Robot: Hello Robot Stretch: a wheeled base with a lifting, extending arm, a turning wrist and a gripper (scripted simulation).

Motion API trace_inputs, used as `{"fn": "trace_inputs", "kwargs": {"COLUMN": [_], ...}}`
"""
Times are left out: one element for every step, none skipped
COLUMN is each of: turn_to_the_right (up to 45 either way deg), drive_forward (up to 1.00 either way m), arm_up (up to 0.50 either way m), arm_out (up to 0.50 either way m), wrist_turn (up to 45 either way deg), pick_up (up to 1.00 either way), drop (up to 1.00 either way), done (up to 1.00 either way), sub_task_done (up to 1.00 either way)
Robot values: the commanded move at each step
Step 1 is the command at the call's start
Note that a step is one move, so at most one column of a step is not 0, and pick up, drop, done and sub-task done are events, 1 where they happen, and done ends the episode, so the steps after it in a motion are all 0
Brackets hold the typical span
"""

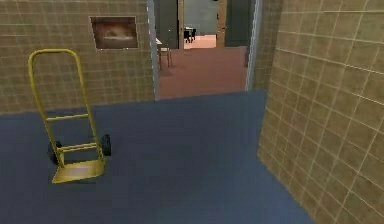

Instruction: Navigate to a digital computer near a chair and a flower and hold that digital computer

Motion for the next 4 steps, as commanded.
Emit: {"fn": "trace_inputs", "kwargs": {"turn_to_the_right": [0.0, 0.0, 0.0, 0.0], "drive_forward": [1.00, 1.00, 1.00, 1.00], "arm_up": [0.00, 0.00, 0.00, 0.00], "arm_out": [0.00, 0.00, 0.00, 0.00], "wrist_turn": [0.0, 0.0, 0.0, 0.0], "pick_up": [0.00, 0.00, 0.00, 0.00], "drop": [0.00, 0.00, 0.00, 0.00], "done": [0.00, 0.00, 0.00, 0.00], "sub_task_done": [0.00, 0.00, 0.00, 0.00]}}
